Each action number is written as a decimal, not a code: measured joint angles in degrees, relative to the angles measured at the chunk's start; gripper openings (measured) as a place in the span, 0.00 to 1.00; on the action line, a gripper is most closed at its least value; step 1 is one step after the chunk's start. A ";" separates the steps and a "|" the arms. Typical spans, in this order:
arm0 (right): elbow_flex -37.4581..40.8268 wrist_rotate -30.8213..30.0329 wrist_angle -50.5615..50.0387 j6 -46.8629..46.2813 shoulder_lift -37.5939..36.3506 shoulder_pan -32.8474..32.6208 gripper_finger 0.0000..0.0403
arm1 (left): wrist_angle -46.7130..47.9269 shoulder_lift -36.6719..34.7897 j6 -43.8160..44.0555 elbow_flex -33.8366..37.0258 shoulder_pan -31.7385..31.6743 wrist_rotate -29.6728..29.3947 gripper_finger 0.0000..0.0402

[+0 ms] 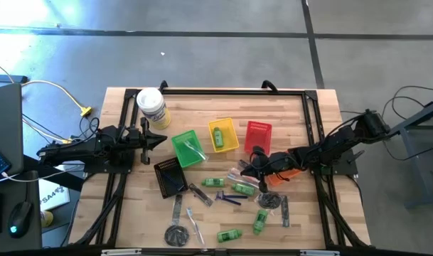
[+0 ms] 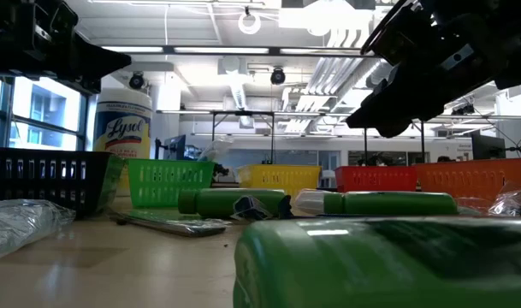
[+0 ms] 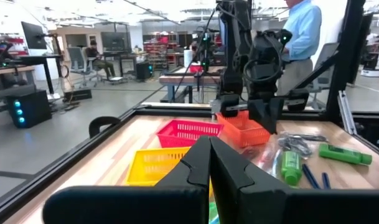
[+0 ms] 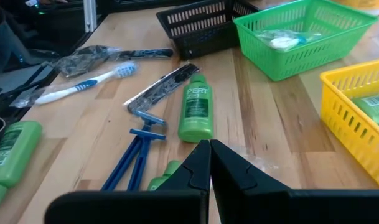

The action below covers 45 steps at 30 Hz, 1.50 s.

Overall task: Pick & Place Travel size toiletries
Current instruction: Put the black comb into the red bin

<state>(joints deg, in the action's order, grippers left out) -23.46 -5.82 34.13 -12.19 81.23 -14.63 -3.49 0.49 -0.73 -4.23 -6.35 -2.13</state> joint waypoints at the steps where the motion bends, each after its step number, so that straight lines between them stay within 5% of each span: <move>1: 0.00 0.04 -0.03 0.00 0.00 0.02 0.01 | 0.22 0.00 0.00 0.00 0.00 0.00 0.00; 34: -0.02 0.46 1.20 0.32 -0.04 0.01 0.01 | 0.57 0.00 0.61 0.00 0.00 0.10 0.00; 39: -0.23 -0.17 -2.94 -0.22 -1.79 -0.15 0.01 | 0.68 0.00 0.61 0.00 0.00 0.13 0.00; 45: -4.05 -6.78 -21.46 -3.64 -10.96 -3.99 0.01 | 1.09 0.00 0.63 0.00 0.00 0.14 0.00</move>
<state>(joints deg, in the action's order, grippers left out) -27.51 -12.60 12.67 -15.82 70.27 -18.62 -2.39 0.49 -0.10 -4.23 -6.35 -1.99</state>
